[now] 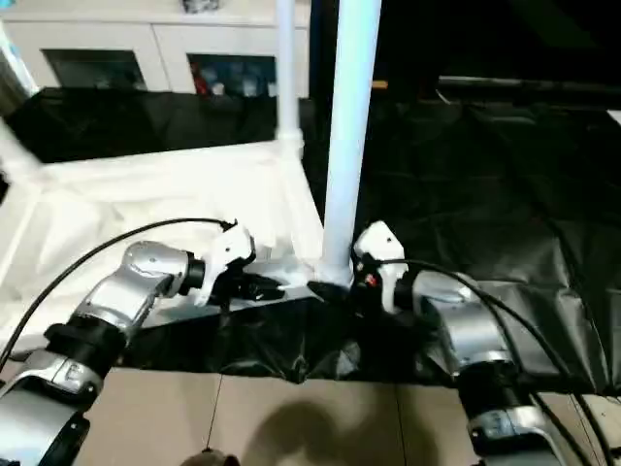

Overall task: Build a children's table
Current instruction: Rotate leg to tighten

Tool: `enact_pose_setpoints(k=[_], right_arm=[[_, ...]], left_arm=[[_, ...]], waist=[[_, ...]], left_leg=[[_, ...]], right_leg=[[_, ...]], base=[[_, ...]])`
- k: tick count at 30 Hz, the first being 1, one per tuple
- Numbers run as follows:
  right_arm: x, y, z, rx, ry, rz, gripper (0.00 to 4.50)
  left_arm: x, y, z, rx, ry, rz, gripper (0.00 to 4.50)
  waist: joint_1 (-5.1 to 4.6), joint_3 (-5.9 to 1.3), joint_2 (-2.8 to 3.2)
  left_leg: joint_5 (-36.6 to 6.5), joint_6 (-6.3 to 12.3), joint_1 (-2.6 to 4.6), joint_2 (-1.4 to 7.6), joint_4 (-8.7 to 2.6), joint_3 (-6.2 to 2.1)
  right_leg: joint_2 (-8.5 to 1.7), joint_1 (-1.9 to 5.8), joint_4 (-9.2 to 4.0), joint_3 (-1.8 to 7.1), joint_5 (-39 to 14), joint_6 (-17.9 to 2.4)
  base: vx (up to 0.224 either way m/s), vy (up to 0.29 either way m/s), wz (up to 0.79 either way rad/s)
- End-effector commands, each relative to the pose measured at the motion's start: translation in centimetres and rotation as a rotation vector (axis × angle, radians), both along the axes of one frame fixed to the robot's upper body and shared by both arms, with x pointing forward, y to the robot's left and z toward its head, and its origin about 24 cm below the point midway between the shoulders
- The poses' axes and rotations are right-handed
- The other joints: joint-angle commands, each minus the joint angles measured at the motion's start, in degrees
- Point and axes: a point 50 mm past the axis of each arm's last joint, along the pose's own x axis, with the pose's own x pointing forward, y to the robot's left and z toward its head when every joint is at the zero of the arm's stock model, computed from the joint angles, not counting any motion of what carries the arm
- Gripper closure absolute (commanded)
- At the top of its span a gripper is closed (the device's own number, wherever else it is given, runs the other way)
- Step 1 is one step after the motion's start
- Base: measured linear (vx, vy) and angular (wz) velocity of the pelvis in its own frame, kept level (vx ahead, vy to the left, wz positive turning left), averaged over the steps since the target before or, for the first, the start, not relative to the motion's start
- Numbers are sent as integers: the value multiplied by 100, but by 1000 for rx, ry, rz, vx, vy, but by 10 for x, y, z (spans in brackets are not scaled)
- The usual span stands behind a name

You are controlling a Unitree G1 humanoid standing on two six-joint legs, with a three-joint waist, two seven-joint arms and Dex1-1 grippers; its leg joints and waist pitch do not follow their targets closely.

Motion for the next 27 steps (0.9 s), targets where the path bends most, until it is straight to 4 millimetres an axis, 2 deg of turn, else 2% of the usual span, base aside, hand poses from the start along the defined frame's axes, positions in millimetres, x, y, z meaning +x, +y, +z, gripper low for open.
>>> enact_pose_setpoints(k=[1,7,15,16,18,21,22,23,24,26,27], right_arm=[[-6,12,5,19,2,119,73],[-11,9,7,-3,16,157,114],[-13,14,3,10,36,153,161],[-7,19,-1,30,37,57,164],[0,23,-5,26,24,-29,167],[12,33,-14,29,13,-220,170],[15,38,-18,33,16,-286,171],[17,43,-19,38,18,-320,171],[19,48,-21,44,20,-348,172],[24,58,-22,53,17,-423,172],[26,61,-23,55,17,-454,172]], left_arm=[[3,-8,16,-47,-63,-40,450],[2,-7,16,-48,-55,-60,450],[1,-10,14,-56,-51,-66,450],[3,-15,13,-60,-53,-14,450],[6,-20,12,-68,-62,30,450],[14,-35,13,-81,-84,145,450],[17,-41,14,-85,-91,186,450],[18,-45,15,-90,-94,208,450],[20,-50,16,-101,-98,233,450],[21,-60,18,-117,-105,262,450],[22,-63,19,-119,-110,271,450]], waist=[[-2,-482,-73],[58,-491,-86],[74,-495,-109],[68,-495,-125],[48,-490,-114],[-23,-464,-114],[-38,-473,-116],[-70,-463,-111],[-92,-474,-119],[-103,-489,-96],[-109,-486,-103]], left_leg=[[-626,509,114,157,-316,-23],[-521,536,110,153,-303,-20],[-500,526,106,155,-302,-21],[-475,525,103,153,-302,-19],[-520,460,111,152,-312,-22],[-710,227,126,131,-346,-30],[-722,190,123,135,-342,-31],[-741,156,131,127,-352,-30],[-676,145,118,117,-341,-30],[-572,187,117,114,-329,-29],[-516,217,114,108,-331,-30]], right_leg=[[-372,275,-354,240,209,-1502],[-373,273,-341,242,321,-1498],[-377,268,-337,235,232,-1479],[-375,271,-333,238,247,-1475],[-385,255,-347,237,124,-1461],[-394,245,-400,239,-278,-1405],[-395,266,-394,242,-305,-1383],[-394,252,-410,248,-371,-1375],[-387,275,-394,253,-278,-1357],[-387,271,-376,257,-75,-1366],[-378,272,-377,253,29,-1371]], base=[[0,0,0],[0,0,0],[0,0,0],[0,0,0],[0,0,0],[0,0,0],[0,0,0],[0,0,0],[0,0,0],[0,0,0],[0,0,0]])
